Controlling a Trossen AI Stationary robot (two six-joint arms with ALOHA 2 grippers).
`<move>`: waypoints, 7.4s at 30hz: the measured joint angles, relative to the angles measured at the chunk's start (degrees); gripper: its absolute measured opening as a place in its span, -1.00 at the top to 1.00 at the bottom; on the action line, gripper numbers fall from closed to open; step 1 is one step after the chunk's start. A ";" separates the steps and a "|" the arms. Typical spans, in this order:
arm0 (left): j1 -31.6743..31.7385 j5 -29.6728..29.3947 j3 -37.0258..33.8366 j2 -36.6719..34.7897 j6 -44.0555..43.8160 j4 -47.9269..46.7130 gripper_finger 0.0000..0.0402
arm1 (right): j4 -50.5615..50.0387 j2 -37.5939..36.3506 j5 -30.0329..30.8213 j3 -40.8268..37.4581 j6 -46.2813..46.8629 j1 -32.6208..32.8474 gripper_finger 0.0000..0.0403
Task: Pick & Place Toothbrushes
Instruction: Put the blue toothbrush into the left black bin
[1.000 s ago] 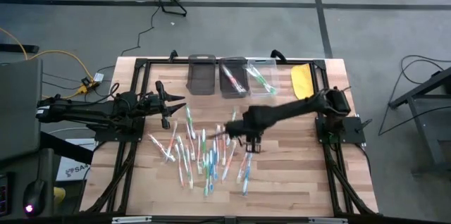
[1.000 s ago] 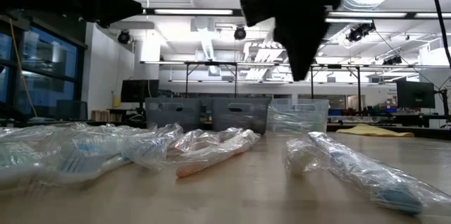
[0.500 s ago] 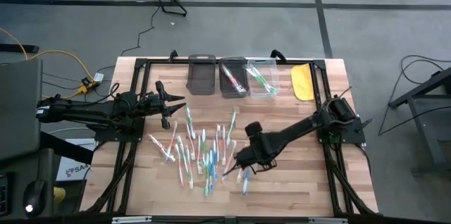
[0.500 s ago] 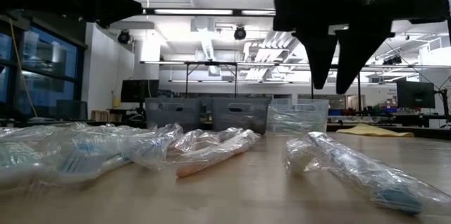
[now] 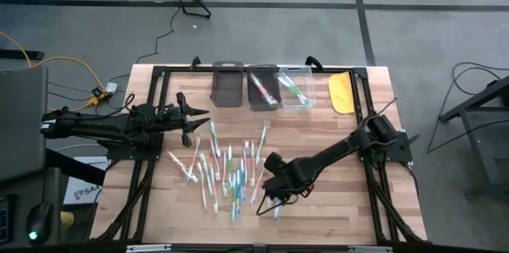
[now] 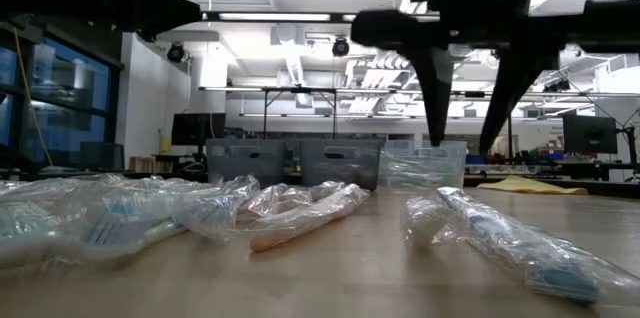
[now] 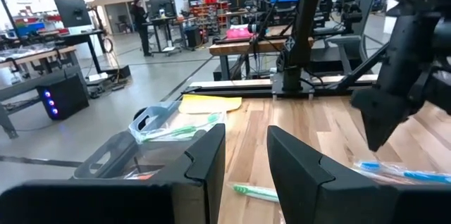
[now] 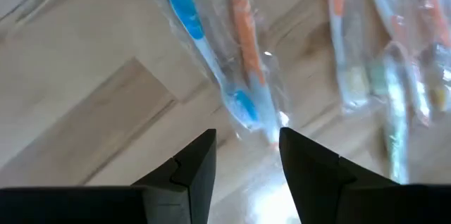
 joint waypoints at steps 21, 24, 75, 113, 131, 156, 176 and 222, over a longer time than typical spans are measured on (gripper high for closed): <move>0.00 0.04 0.00 0.01 0.00 0.01 0.50 | 0.85 6.85 -1.27 0.04 6.10 -0.28 0.37; 0.00 0.05 0.00 0.00 -0.02 0.02 0.50 | -0.21 6.85 -1.33 0.04 9.84 -0.26 0.56; 0.02 3.14 0.00 0.10 -0.87 0.41 0.50 | 1.07 -12.76 25.79 -2.10 58.07 -9.18 0.98; 0.02 7.58 3.32 28.02 0.59 30.45 0.50 | 94.97 -4.95 1.42 -23.40 27.64 -25.33 0.98; 0.00 5.52 8.70 31.04 7.21 23.77 0.01 | 91.36 -4.98 4.92 -23.40 27.40 -25.03 0.98; 0.00 7.49 8.70 30.94 1.44 23.55 0.07 | 91.38 -5.04 1.66 -23.40 26.96 -24.52 0.98; 0.02 4.98 8.70 30.94 6.05 21.62 0.93 | 86.54 -7.27 -0.72 -23.35 32.10 -24.35 0.77; 33.39 11.64 39.48 60.07 76.12 -28.63 0.88 | 61.44 -19.38 0.63 -23.33 37.96 -24.24 0.01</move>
